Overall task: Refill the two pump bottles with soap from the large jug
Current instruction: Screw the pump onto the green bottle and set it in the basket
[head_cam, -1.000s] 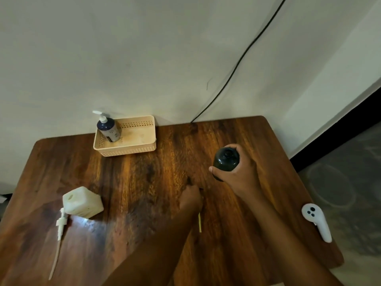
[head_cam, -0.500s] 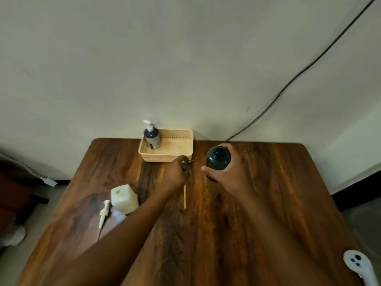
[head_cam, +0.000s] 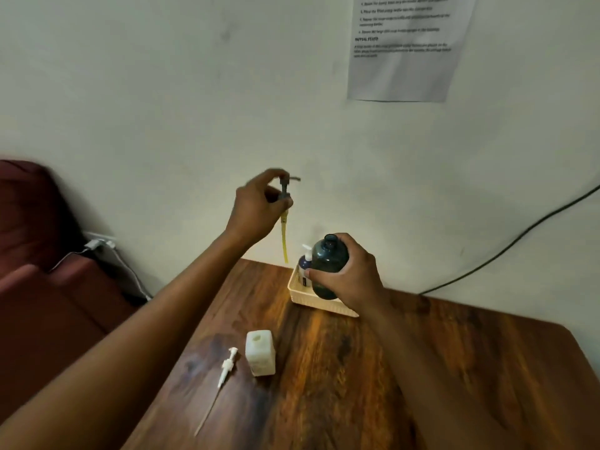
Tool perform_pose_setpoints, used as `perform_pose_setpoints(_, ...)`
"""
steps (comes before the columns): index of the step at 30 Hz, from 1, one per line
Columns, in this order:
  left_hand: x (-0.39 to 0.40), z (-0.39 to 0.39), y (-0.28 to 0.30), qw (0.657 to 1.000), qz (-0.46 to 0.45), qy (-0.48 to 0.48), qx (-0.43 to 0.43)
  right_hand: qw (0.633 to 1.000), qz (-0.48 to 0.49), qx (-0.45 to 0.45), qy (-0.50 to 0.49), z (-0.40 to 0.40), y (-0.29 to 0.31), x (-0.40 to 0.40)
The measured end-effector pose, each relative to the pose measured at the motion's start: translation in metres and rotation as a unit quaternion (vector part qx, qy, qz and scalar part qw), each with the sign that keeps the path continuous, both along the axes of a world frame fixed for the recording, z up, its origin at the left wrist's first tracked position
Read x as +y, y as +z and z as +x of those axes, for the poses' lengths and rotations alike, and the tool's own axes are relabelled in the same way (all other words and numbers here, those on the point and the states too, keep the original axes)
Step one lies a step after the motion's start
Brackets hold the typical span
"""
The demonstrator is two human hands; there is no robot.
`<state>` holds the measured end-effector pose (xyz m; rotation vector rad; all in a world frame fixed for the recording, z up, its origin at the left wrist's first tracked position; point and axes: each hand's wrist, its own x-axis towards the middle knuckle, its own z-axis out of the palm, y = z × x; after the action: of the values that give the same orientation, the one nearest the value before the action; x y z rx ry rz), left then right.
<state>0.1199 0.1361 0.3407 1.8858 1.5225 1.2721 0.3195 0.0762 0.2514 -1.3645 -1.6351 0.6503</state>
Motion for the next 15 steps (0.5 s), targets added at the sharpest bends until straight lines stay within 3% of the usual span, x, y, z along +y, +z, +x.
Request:
perform_pose_setpoints(8,-0.03,-0.004,0.098,0.993,0.09,-0.014,-0.078,0.999,0.009,-0.006,0.033,-0.025,0.031,0.004)
perform_pose_setpoints(15,-0.045,0.011,0.128,0.988,0.109,-0.043,-0.095,0.999,0.008,-0.021,0.037,-0.026,0.043,0.001)
